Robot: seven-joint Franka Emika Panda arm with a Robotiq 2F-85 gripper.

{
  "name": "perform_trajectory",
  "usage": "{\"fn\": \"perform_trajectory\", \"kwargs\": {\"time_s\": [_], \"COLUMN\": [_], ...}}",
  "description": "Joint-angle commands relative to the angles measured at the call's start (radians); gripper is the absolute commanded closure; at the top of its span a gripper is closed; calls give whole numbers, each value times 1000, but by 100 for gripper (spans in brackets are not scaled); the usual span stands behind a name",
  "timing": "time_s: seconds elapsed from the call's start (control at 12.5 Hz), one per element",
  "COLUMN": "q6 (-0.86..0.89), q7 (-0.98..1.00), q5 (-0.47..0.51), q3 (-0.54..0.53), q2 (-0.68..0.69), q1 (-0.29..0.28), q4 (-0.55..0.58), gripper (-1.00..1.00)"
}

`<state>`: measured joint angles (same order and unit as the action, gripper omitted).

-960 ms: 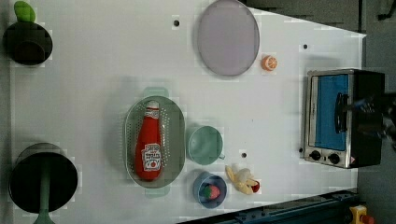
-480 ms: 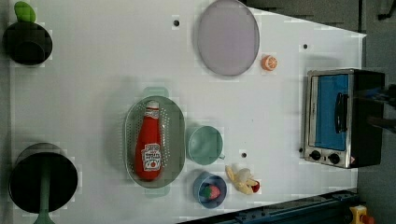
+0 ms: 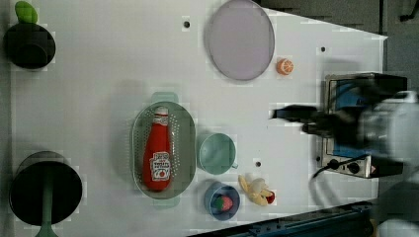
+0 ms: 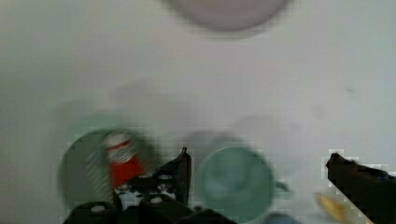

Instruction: Pick ketchup from strainer and place it on the table

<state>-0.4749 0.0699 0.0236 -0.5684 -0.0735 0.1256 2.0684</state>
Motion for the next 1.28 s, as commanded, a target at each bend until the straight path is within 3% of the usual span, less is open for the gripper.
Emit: {"fn": "perform_trajectory", "kwargs": {"time_s": [0.08, 0.56, 1.28], "q6": [-80, -191, -444], "q7": [21, -8, -233], "q5": [5, -41, -288], "q3": [-79, -244, -244], "q2": [-3, 183, 502], "q1": [-22, -26, -49], "q4": [-3, 45, 125], "gripper": [-100, -100, -100]}}
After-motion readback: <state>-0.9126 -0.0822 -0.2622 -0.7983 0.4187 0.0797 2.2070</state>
